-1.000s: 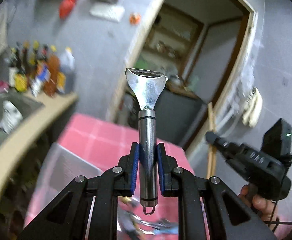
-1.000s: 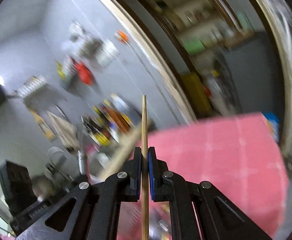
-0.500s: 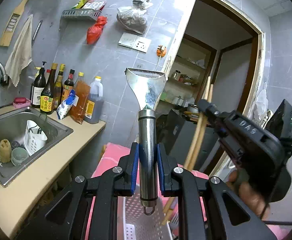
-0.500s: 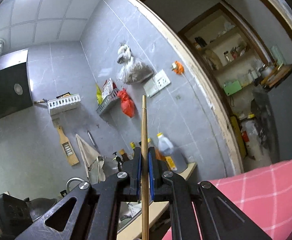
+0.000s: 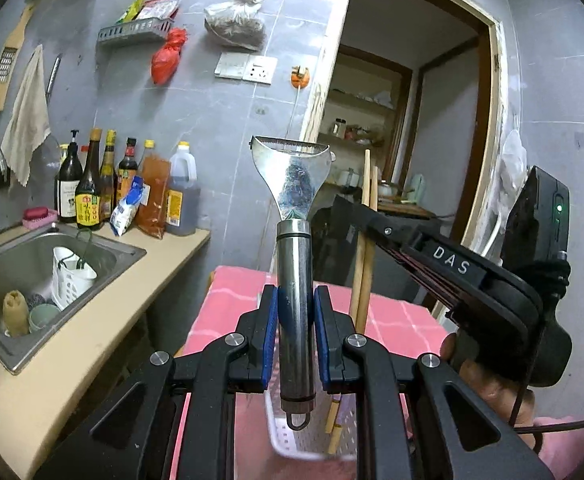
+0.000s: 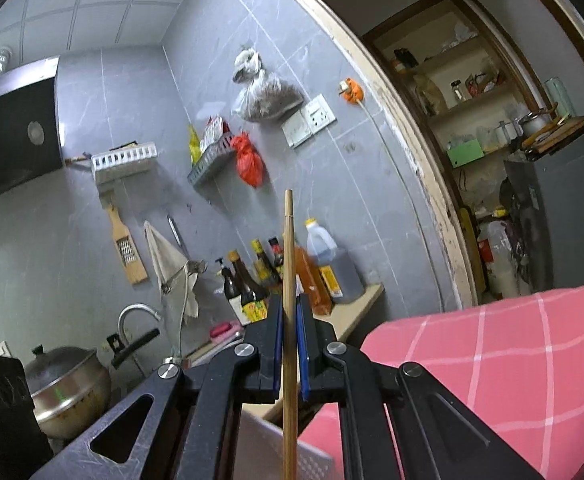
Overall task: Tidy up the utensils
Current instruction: 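Lower the peeler into the white caddy with the left tool while the right tool drops the chopstick in, then open both tools and move them back over the utensil pile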
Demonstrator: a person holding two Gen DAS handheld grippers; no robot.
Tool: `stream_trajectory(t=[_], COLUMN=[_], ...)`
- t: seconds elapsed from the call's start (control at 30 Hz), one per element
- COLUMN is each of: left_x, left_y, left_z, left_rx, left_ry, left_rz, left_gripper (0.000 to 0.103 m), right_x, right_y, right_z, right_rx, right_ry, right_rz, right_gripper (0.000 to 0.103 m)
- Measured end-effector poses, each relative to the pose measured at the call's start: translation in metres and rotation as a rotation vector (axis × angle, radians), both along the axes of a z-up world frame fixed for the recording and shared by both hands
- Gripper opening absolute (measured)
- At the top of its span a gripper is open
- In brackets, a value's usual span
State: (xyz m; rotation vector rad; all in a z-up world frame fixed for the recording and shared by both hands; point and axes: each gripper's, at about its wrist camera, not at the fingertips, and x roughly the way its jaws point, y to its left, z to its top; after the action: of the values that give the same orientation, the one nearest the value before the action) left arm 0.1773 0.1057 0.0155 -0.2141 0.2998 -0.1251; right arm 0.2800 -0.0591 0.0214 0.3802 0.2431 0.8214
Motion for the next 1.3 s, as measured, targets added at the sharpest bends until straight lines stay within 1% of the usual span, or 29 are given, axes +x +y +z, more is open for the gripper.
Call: stream_trajectory(t=[0.1, 0.2, 0.33, 0.57, 0.73, 0.77, 0.8, 0.87, 1.07, 1.13, 1.17, 1.27, 1.3], left_x=[-0.001, -0.005, -0.008, -0.013, -0.015, -0.015, -0.015, -0.017, -0.019, -0.018, -0.018, -0.02, -0.021], left_y=[-0.001, -0.003, -0.007, -0.007, -0.007, -0.007, -0.007, -0.007, -0.01, -0.011, -0.011, -0.011, -0.011], left_z=[-0.005, -0.007, -0.009, -0.009, -0.008, -0.008, -0.008, -0.007, -0.005, -0.005, -0.006, -0.004, -0.003], left_rx=[0.007, 0.013, 0.023, 0.001, -0.003, -0.003, 0.0, 0.003, 0.011, 0.016, 0.014, 0.002, -0.001], left_ry=[0.02, 0.023, 0.032, 0.046, 0.046, 0.047, 0.047, 0.043, 0.038, 0.045, 0.045, 0.04, 0.038], left_rz=[0.006, 0.007, -0.007, -0.018, -0.01, -0.012, -0.012, -0.016, -0.015, -0.016, -0.012, -0.01, -0.01], left_gripper=[0.014, 0.014, 0.014, 0.014, 0.014, 0.014, 0.015, 0.015, 0.016, 0.016, 0.016, 0.016, 0.016], right_x=[-0.002, -0.005, -0.008, -0.015, -0.017, -0.018, -0.019, -0.02, -0.021, -0.021, -0.022, -0.023, -0.025], right_y=[0.001, 0.0, 0.0, 0.0, -0.003, -0.004, -0.005, -0.007, -0.011, -0.012, -0.013, -0.016, -0.019], right_z=[-0.009, -0.014, -0.016, -0.017, -0.017, -0.016, -0.015, -0.013, -0.01, -0.009, -0.008, -0.006, -0.004], right_rx=[-0.012, -0.028, -0.051, -0.097, -0.103, -0.105, -0.104, -0.1, -0.097, -0.096, -0.094, -0.094, -0.095], right_ry=[0.023, 0.033, 0.039, 0.045, 0.052, 0.052, 0.051, 0.051, 0.05, 0.05, 0.049, 0.049, 0.046], right_rz=[0.018, 0.028, 0.056, 0.102, 0.107, 0.107, 0.106, 0.106, 0.104, 0.103, 0.1, 0.096, 0.091], right_gripper=[0.007, 0.007, 0.007, 0.01, 0.012, 0.017, 0.025, 0.032, 0.038, 0.042, 0.044, 0.044, 0.047])
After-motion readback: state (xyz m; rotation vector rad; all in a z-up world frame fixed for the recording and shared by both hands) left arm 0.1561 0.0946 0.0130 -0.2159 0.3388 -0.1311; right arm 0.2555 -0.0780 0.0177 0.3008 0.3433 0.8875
